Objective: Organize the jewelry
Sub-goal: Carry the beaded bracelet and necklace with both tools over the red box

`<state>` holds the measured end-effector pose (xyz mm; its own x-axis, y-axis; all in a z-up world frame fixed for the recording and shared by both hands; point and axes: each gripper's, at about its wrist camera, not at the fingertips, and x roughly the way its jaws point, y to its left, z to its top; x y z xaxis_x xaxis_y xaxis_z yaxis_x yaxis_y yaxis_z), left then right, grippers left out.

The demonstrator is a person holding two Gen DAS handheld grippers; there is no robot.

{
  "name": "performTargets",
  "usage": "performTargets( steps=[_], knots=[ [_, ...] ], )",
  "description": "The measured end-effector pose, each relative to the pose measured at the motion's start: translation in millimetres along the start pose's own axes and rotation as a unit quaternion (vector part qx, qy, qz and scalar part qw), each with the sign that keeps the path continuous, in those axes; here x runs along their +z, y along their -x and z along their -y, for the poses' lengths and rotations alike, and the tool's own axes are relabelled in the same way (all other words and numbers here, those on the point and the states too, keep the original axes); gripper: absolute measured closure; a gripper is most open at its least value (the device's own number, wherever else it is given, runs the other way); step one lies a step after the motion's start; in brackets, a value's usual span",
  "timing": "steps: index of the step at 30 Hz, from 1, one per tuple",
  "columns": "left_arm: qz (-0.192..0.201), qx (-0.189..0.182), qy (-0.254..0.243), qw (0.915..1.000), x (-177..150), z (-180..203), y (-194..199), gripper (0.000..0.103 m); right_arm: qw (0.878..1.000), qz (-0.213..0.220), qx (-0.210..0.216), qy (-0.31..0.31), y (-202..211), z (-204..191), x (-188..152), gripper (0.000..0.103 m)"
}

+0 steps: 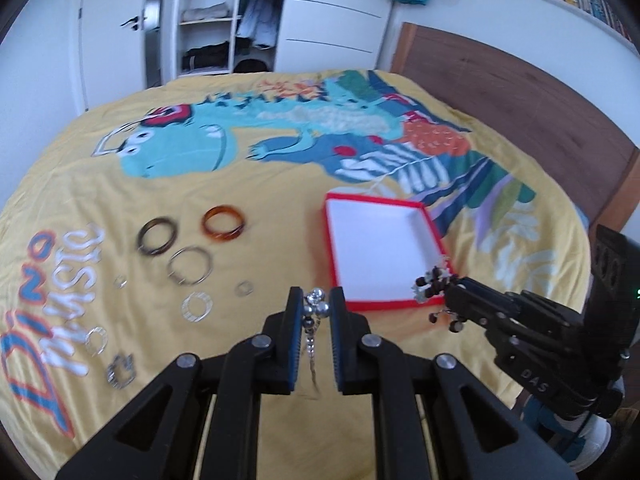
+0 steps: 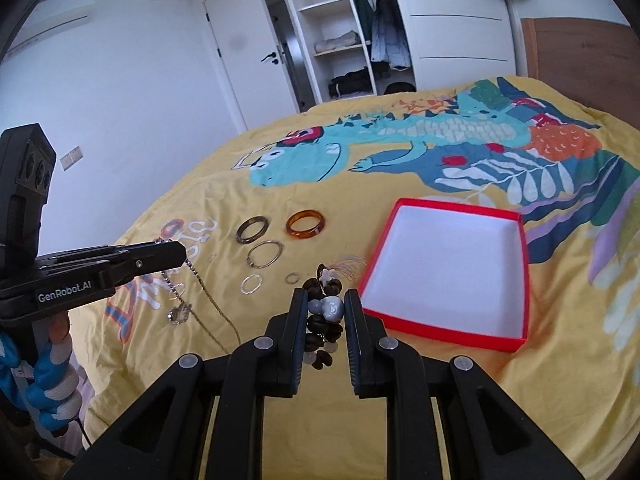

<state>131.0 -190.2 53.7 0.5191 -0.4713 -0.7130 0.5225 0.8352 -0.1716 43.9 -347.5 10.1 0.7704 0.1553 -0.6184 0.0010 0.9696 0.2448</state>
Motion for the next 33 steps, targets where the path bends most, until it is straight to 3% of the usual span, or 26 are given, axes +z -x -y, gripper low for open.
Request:
performTargets(
  steps=[6,15,24,33],
  knots=[
    [-0.002,-0.043,-0.013,0.9990,42.7,40.9,-51.2,0.091,0.999,0.010,-0.045,-0.022,-8.1,56.3,22.2,0.085],
    [-0.020,-0.059,-0.021,0.9978,83.0,66.9,-142.3,0.091,0.995,-0.007,-0.083,-0.063,-57.8,124.4,26.4,0.085],
    [-0.040,-0.046,-0.028,0.9978,89.8,63.3,-204.6,0.091,0.992,-0.039,-0.088,-0.079,-108.9,152.2,16.4,0.085],
    [-0.027,-0.043,-0.033,0.9982,114.9,62.5,-229.0,0.091,0.991,-0.043,-0.100,-0.083,-138.0,172.7,33.2,0.085]
  ],
)
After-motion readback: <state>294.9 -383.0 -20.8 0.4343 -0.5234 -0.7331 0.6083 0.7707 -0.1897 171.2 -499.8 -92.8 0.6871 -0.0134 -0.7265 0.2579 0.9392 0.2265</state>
